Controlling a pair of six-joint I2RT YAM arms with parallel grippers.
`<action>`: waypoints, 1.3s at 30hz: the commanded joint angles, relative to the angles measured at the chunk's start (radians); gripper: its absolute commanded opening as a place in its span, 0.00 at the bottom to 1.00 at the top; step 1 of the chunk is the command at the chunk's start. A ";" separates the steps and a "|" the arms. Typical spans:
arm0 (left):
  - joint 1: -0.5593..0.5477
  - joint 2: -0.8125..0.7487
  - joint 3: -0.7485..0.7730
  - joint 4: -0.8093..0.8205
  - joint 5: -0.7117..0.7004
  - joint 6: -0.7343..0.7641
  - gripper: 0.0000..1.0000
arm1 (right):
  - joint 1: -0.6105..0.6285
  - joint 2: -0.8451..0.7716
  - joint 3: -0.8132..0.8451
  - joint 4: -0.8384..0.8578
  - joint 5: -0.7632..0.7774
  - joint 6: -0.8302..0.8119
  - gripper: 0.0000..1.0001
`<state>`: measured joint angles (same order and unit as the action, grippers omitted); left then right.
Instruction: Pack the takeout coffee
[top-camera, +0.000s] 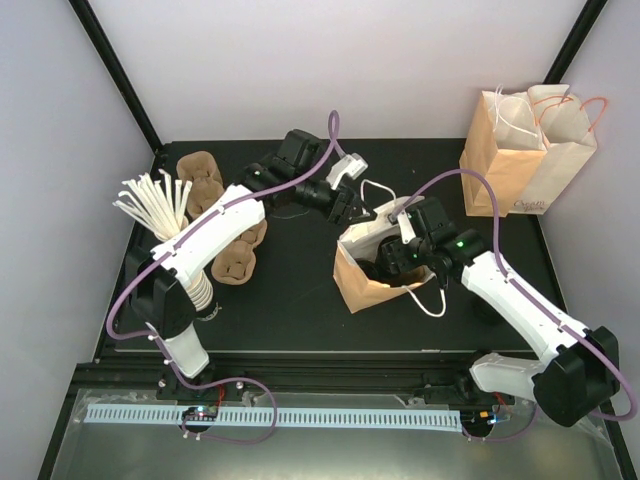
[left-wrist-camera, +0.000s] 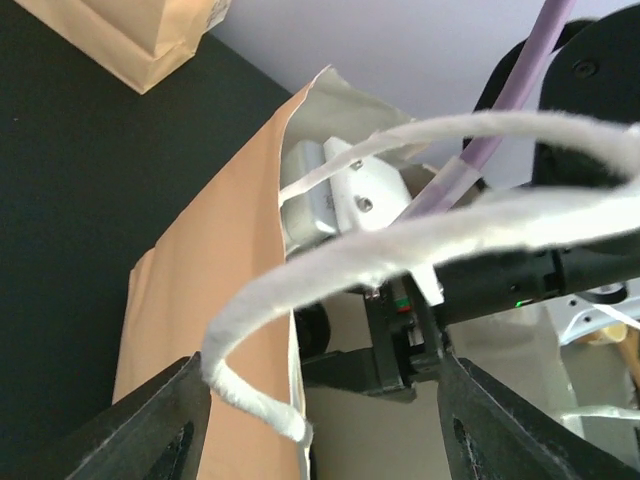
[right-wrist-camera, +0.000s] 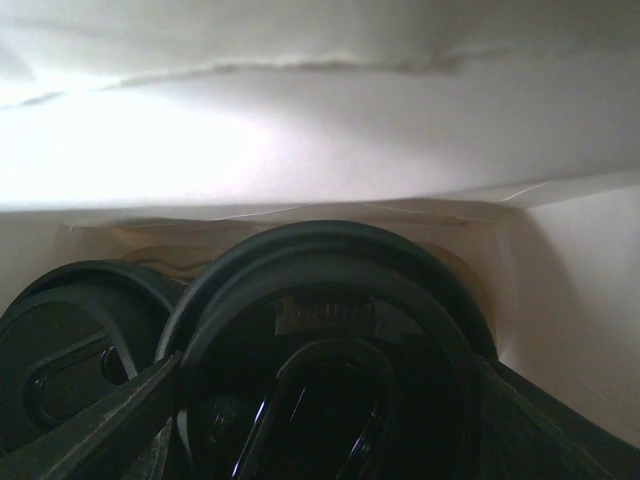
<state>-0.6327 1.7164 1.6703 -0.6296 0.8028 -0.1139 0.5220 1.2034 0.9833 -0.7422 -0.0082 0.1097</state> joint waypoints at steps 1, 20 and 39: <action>-0.036 0.008 0.067 -0.095 -0.114 0.096 0.63 | -0.002 0.004 -0.028 -0.050 0.081 -0.036 0.01; -0.109 0.020 0.124 -0.223 -0.269 0.142 0.02 | 0.036 0.020 0.001 -0.062 0.131 -0.043 0.01; -0.094 -0.204 0.051 -0.390 -0.368 0.120 0.02 | 0.316 -0.013 0.038 -0.082 0.139 -0.044 0.01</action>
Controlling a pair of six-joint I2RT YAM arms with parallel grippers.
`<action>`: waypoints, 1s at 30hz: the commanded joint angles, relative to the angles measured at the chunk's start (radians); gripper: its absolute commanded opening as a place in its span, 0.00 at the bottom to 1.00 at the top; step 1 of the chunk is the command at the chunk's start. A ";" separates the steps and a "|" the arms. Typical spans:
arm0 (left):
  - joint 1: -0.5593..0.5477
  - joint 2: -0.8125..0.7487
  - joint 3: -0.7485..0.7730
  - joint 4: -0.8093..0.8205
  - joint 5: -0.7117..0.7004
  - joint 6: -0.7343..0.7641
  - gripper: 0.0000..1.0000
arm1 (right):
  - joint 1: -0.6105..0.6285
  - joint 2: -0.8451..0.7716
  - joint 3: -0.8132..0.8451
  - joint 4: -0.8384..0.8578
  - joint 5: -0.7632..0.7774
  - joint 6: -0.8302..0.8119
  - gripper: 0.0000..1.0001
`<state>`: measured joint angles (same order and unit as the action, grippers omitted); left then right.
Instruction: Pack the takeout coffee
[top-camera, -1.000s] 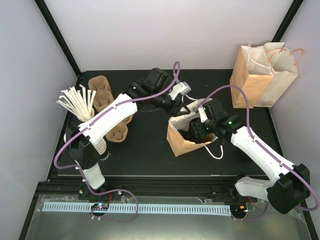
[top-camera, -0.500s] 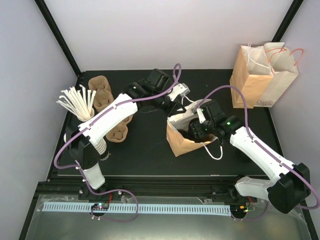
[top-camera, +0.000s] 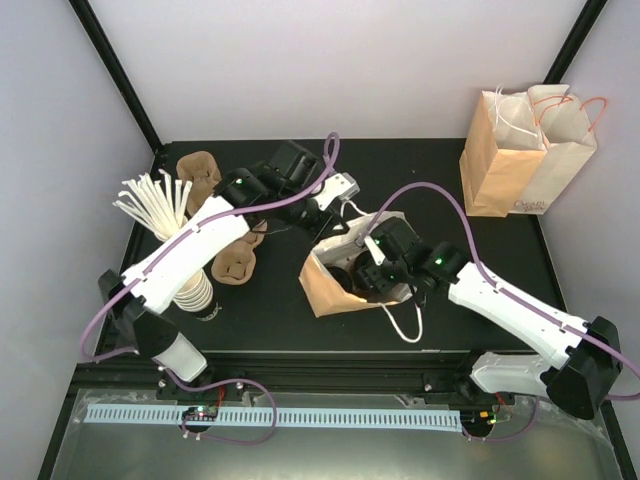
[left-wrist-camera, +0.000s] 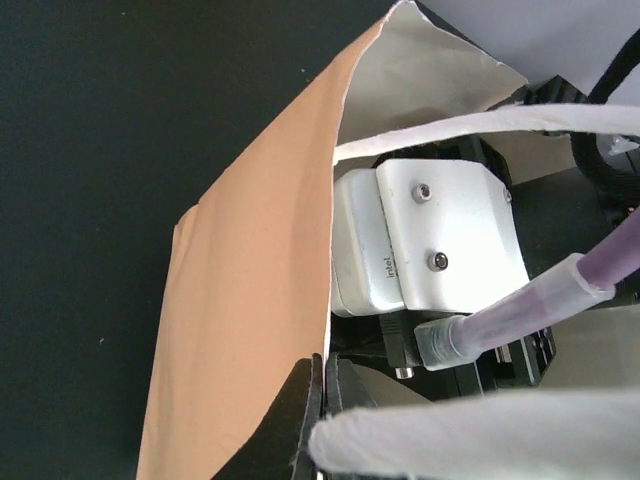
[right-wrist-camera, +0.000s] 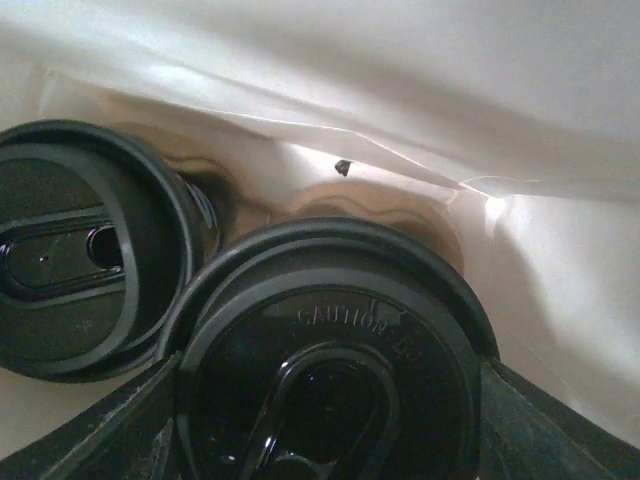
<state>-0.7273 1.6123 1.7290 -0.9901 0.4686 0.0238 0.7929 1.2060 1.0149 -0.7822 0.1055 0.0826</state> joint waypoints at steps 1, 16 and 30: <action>0.000 -0.115 -0.021 -0.028 -0.034 -0.023 0.01 | 0.048 -0.019 0.006 -0.044 0.030 -0.014 0.01; -0.053 -0.296 -0.353 0.372 -0.148 0.005 0.01 | 0.063 -0.014 -0.104 0.154 0.160 -0.043 0.01; -0.051 -0.191 -0.212 0.382 -0.091 -0.120 0.36 | 0.063 0.045 -0.126 0.150 0.085 -0.057 0.01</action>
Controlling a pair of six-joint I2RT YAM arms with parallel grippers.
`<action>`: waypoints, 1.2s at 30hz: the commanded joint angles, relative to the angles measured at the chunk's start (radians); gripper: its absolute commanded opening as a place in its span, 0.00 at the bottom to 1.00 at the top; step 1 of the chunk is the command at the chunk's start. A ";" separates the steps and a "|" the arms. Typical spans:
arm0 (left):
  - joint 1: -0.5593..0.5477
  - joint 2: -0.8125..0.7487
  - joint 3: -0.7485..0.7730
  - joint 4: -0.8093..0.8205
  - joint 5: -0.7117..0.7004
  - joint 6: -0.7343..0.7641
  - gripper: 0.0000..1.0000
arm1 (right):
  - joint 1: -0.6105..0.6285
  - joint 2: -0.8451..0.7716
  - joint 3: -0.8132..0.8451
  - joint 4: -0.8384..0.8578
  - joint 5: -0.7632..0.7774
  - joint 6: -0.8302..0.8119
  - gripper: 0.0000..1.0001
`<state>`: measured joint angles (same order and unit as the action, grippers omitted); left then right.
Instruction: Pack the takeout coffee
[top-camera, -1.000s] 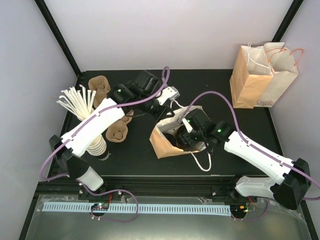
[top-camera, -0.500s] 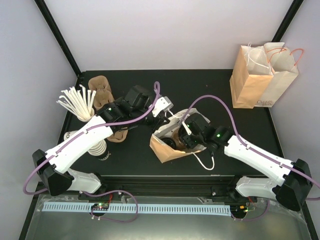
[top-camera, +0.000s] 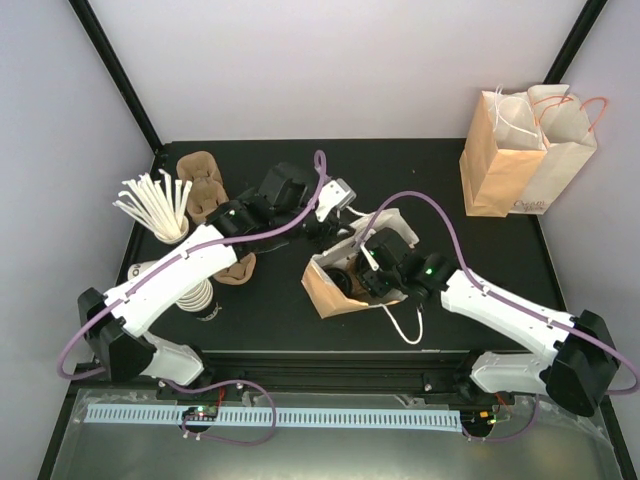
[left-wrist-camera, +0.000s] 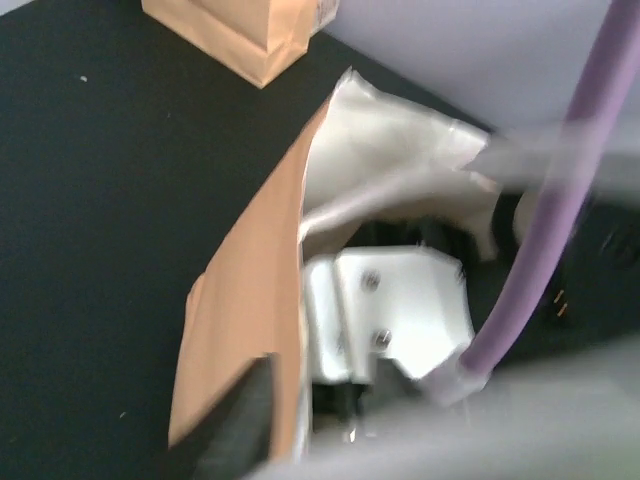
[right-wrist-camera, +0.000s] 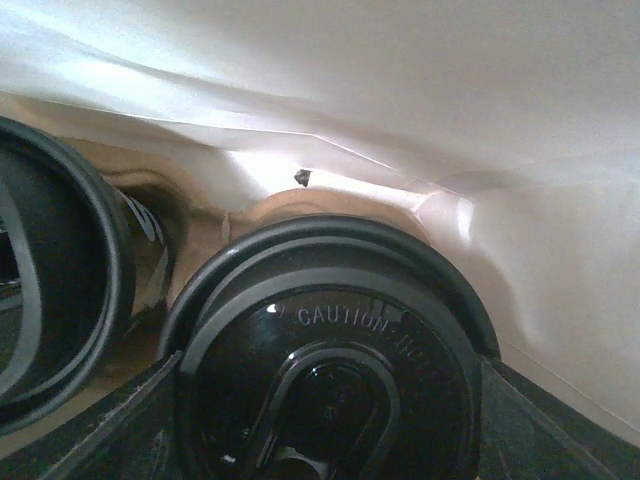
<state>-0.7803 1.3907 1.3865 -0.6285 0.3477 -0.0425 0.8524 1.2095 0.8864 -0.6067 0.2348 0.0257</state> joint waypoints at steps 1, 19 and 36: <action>0.016 0.038 0.163 -0.009 0.030 -0.070 0.52 | 0.003 0.040 -0.001 -0.015 -0.059 0.007 0.01; 0.431 0.345 0.331 -0.122 0.381 -0.443 0.95 | 0.006 0.022 -0.026 0.029 -0.080 0.247 0.01; 0.318 0.741 0.363 -0.356 0.413 -0.269 0.82 | 0.208 0.004 -0.224 0.143 0.115 0.510 0.02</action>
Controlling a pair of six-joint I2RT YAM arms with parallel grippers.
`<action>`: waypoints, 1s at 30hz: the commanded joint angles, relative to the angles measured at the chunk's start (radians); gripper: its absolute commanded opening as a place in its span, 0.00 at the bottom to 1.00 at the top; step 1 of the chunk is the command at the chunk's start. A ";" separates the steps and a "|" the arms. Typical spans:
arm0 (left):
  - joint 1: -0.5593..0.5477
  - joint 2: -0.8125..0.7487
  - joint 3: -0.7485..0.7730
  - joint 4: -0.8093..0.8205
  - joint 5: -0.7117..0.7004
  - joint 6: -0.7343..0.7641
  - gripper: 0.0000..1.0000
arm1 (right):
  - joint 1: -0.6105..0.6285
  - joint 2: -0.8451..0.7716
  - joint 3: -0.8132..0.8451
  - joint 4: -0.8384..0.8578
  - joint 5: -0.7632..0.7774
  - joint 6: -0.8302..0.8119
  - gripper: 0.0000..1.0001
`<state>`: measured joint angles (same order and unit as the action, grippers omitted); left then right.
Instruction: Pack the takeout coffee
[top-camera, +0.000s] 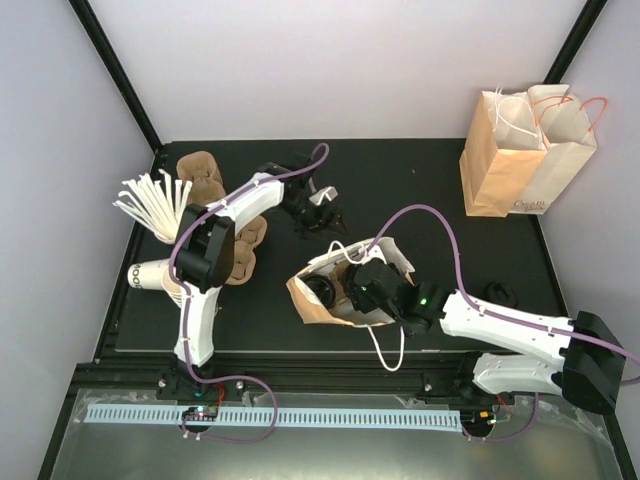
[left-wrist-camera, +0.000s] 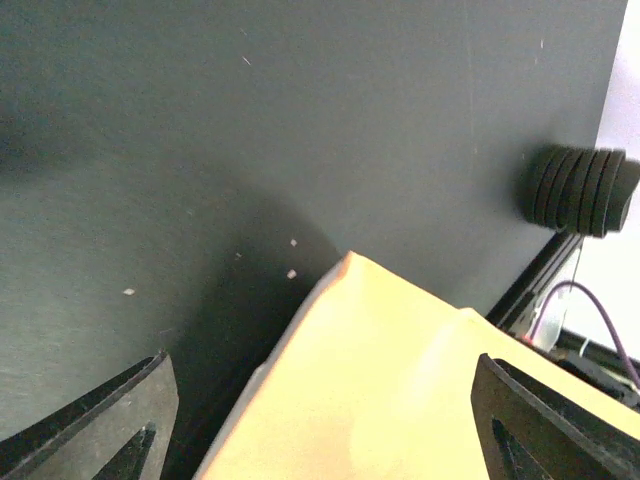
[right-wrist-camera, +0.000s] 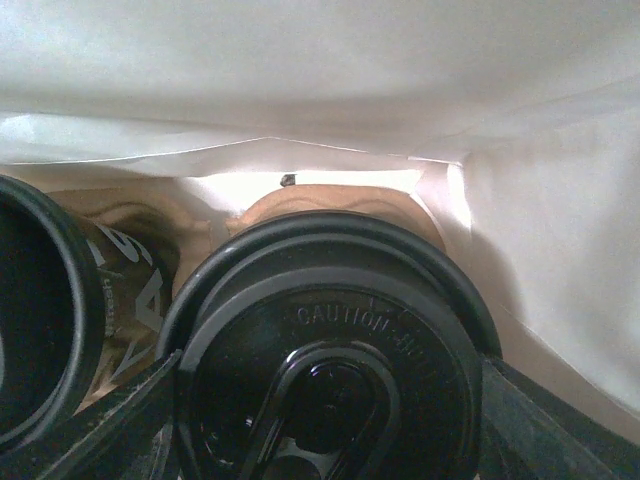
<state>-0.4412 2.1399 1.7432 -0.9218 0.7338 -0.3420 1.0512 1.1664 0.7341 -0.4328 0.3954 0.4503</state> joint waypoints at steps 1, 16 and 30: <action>-0.024 -0.016 -0.027 -0.058 0.023 0.018 0.82 | 0.010 0.047 -0.077 -0.025 -0.053 0.085 0.01; -0.059 0.028 -0.192 0.156 0.288 -0.190 0.69 | 0.030 -0.014 -0.080 -0.130 -0.147 0.075 0.01; -0.065 0.042 -0.239 0.295 0.411 -0.315 0.45 | 0.035 0.100 -0.042 -0.110 -0.024 0.028 0.01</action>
<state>-0.4778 2.1696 1.5005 -0.6792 1.0183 -0.6075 1.0801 1.1969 0.7280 -0.4263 0.4366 0.5068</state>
